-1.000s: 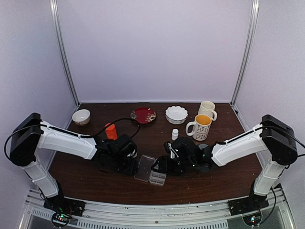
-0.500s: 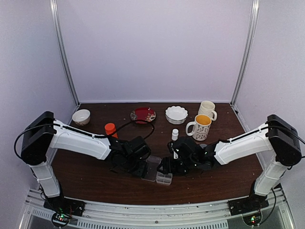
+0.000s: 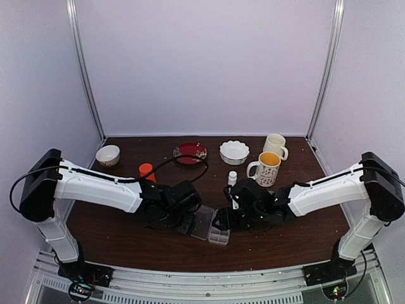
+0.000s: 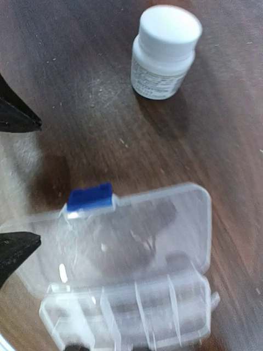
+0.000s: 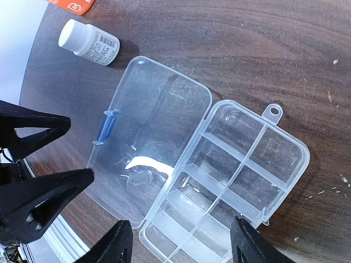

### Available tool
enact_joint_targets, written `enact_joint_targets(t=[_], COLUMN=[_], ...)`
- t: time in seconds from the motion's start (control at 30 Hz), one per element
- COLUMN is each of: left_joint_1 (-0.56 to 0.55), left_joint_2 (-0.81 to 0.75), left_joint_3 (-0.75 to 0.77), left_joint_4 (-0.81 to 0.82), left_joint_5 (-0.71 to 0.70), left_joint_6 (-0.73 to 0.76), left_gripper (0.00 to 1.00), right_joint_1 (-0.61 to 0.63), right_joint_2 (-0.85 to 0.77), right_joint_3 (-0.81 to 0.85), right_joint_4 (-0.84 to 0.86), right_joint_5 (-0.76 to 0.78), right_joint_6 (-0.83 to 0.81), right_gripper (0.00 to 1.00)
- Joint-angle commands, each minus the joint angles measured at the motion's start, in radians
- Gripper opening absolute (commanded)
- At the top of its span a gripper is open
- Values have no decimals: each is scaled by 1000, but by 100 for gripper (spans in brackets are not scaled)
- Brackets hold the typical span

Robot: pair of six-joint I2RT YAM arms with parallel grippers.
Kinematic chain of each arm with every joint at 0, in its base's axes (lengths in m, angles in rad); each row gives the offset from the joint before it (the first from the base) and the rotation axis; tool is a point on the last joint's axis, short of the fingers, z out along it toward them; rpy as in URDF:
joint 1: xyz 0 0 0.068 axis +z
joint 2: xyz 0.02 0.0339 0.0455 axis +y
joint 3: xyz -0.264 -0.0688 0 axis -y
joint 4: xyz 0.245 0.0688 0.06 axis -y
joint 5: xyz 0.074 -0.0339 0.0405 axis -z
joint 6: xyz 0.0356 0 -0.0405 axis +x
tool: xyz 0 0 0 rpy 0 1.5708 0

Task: Sort the pills into containers
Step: Adjust the pill container at the center of the board.

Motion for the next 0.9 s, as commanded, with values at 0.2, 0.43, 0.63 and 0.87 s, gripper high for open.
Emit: enact_joint_targets(t=[0.2, 0.43, 0.63, 0.87], left_joint_1=[-13, -13, -13, -13], left_joint_2=[-139, -222, -228, -138], left_joint_3=[31, -24, -57, -15], left_joint_4=[15, 97, 180, 179], left_joint_5=[-41, 8, 101, 149], left_joint_6=[65, 115, 155, 149], left_gripper=[62, 55, 42, 7], right_joint_1=[-5, -1, 14, 40], right_joint_2=[-101, -151, -182, -164], right_joint_3=[32, 17, -13, -38], right_joint_4=[-41, -81, -105, -100], right_joint_5=[61, 83, 94, 94], right_joint_6=[-47, -41, -33, 2], right_gripper=[61, 60, 56, 54])
